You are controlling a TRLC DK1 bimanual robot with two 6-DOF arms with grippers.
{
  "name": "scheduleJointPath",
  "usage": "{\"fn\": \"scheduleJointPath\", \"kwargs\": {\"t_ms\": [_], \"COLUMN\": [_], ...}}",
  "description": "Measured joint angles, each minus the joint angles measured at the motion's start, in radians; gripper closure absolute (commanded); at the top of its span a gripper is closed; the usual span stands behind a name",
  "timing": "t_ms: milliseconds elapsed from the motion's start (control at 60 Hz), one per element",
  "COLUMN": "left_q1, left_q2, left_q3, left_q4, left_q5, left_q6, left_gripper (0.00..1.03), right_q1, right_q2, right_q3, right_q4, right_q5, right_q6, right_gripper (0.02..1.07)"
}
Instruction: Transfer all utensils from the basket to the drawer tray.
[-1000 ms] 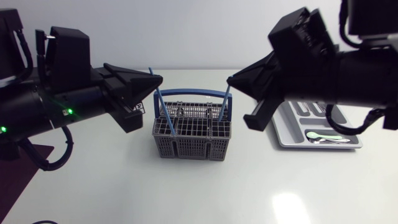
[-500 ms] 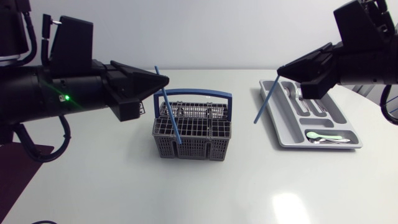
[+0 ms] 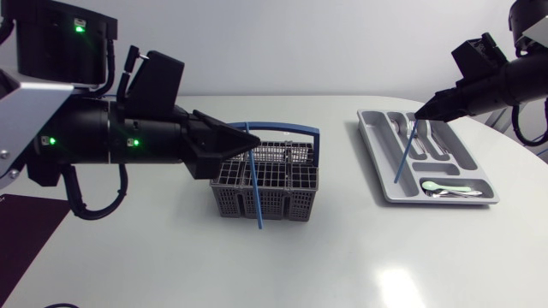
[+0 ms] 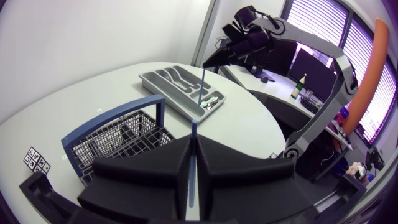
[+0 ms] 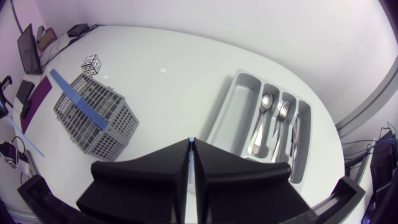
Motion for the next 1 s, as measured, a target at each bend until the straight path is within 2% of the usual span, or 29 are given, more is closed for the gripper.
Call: {"fn": "scheduleJointPath", "kwargs": {"t_ms": [417,833,867,933,1000], "left_q1": [-0.012,-0.013,-0.013,-0.015,-0.019], "left_q2": [0.125,0.194,0.199,0.203,0.203], "left_q3": [0.051,0.097,0.1,0.102,0.103], "left_q4": [-0.032,-0.058,-0.059,-0.061,-0.064], "left_q5": [0.112,0.196,0.196,0.196,0.196], "left_q6": [-0.022,-0.045,-0.045,-0.045,-0.045], "left_gripper": [1.0,1.0,1.0,1.0,1.0], "right_q1": [-0.057,-0.07,-0.071,-0.073,-0.073], "right_q2": [0.418,0.666,0.679,0.699,0.708], "right_q3": [0.381,0.576,0.585,0.591,0.591], "right_q4": [-0.151,-0.195,-0.193,-0.183,-0.175], "right_q5": [0.019,0.018,0.018,0.019,0.02], "right_q6": [0.005,0.039,0.039,0.044,0.055], "right_gripper": [1.01,1.0,0.93,0.6,0.4]}}
